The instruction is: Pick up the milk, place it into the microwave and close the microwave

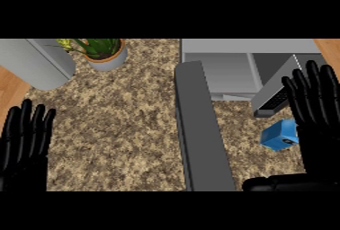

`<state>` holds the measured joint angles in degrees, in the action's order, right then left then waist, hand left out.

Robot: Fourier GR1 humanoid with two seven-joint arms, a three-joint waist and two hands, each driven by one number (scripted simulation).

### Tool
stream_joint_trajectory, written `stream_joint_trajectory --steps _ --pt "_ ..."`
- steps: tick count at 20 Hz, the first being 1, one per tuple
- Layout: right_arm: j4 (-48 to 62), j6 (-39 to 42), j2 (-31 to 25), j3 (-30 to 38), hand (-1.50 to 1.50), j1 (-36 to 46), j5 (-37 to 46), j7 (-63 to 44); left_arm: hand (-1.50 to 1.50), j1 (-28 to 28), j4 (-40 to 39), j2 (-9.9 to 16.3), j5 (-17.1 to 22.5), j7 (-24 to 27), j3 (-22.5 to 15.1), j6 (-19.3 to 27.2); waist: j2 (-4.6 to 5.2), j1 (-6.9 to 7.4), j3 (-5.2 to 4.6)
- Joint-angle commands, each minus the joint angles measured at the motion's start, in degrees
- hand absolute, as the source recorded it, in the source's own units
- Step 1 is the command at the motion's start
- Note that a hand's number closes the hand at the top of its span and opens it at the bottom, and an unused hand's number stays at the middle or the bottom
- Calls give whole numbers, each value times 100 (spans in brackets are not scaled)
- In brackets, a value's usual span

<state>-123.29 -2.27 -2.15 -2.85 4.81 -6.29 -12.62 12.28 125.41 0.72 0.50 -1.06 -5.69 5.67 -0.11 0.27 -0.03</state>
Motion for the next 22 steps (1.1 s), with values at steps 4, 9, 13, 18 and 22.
stream_joint_trajectory --steps 4,9,13,18,22 --pt "259 -199 22 315 -150 -25 248 329 -150 292 767 5 67 -587 -98 70 8 -9 5" --pt "500 -387 91 262 -150 -266 708 636 -150 964 310 58 451 474 107 -458 8 -1 2" --pt "862 -492 166 366 -150 -499 800 1016 -150 1215 493 -38 115 513 -168 -382 7 0 4" --pt "1308 -179 -158 1083 -150 -380 144 1109 -150 1713 307 52 606 1203 234 -803 4 12 2" --pt "1301 -210 -43 1051 -150 -793 185 1265 -150 2053 599 -15 518 1050 19 -842 0 -1 3"
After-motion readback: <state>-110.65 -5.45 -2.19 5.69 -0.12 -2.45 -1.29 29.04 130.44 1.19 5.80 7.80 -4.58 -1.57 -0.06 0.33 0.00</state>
